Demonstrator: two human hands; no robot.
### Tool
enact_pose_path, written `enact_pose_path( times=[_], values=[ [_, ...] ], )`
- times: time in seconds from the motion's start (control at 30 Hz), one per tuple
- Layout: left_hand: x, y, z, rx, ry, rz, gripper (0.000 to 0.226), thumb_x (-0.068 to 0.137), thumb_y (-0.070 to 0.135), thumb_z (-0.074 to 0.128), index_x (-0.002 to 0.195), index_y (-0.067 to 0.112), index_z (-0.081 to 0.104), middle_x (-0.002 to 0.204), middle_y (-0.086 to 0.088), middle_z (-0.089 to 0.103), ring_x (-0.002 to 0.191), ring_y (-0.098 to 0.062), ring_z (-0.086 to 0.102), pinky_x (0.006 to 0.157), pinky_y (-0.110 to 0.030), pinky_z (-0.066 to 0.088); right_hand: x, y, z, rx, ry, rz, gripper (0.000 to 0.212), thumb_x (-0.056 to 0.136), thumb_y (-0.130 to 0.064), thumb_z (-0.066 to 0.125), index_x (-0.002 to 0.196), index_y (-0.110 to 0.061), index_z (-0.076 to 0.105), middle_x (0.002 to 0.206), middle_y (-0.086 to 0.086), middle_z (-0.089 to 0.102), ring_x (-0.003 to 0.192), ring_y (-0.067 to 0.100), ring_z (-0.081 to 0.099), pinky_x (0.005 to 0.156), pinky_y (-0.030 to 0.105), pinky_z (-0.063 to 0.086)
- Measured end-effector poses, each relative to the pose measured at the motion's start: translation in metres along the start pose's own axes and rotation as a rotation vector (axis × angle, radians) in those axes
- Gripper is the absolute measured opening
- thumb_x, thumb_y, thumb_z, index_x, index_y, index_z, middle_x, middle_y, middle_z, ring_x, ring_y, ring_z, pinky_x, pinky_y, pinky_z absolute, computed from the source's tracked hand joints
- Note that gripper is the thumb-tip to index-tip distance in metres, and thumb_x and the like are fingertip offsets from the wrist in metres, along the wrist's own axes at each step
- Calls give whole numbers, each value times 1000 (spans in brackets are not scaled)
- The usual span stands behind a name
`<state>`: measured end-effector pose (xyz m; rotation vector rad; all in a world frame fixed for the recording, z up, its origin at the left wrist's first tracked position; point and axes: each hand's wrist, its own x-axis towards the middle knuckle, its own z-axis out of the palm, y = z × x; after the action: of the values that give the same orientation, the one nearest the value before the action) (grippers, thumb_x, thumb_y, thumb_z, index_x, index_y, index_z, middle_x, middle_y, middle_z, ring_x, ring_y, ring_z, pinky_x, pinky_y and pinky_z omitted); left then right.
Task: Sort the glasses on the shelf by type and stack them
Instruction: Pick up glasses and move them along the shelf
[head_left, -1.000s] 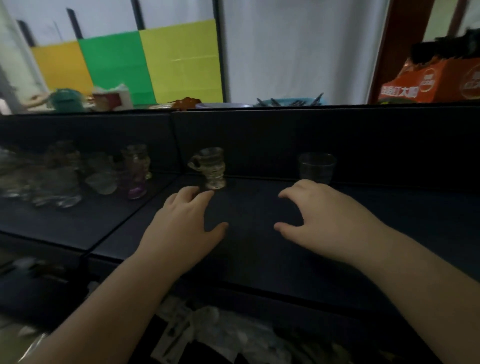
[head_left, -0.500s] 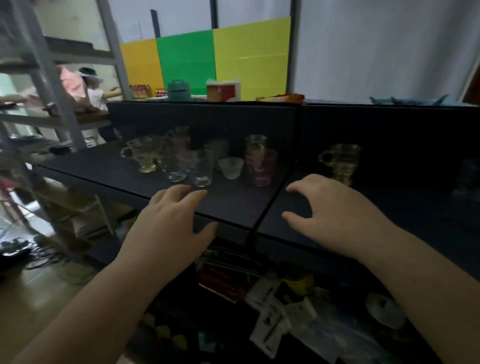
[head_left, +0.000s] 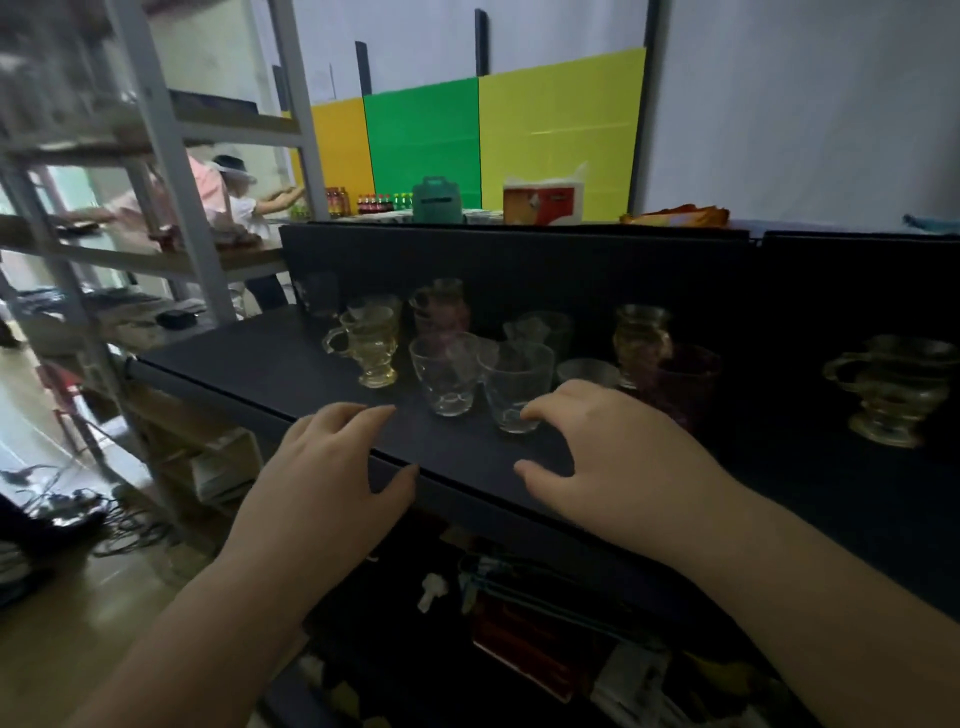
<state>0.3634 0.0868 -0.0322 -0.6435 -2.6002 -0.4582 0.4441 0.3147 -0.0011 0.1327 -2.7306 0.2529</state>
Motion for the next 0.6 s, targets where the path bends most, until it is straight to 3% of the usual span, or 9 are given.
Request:
enact_pose_path(
  times=[0.27,0.47,0.6],
  values=[
    [67,-64,4,-19,40,19,63,84,56,56,141,35,41,139,11,44,130,-16,37,101,-34,37,79,-29,29,39,24,-100,42,91,-56,53,128,-37,55,118,-18,54,106,3,51,88,28,49],
    [107,-111,18,-115,52,39,60,84,53,58,140,37,43,139,14,44,130,-12,36,101,-33,36,143,-42,38,29,77,-59,36,89,-53,57,121,-38,58,111,-21,54,97,1,52,82,23,48],
    [148,-168,20,-172,44,70,59,87,45,59,142,37,41,141,14,41,130,-12,36,100,-32,36,193,-63,57,20,103,-2,38,88,-51,59,123,-36,60,110,-18,56,96,3,55,83,29,51]
  ],
)
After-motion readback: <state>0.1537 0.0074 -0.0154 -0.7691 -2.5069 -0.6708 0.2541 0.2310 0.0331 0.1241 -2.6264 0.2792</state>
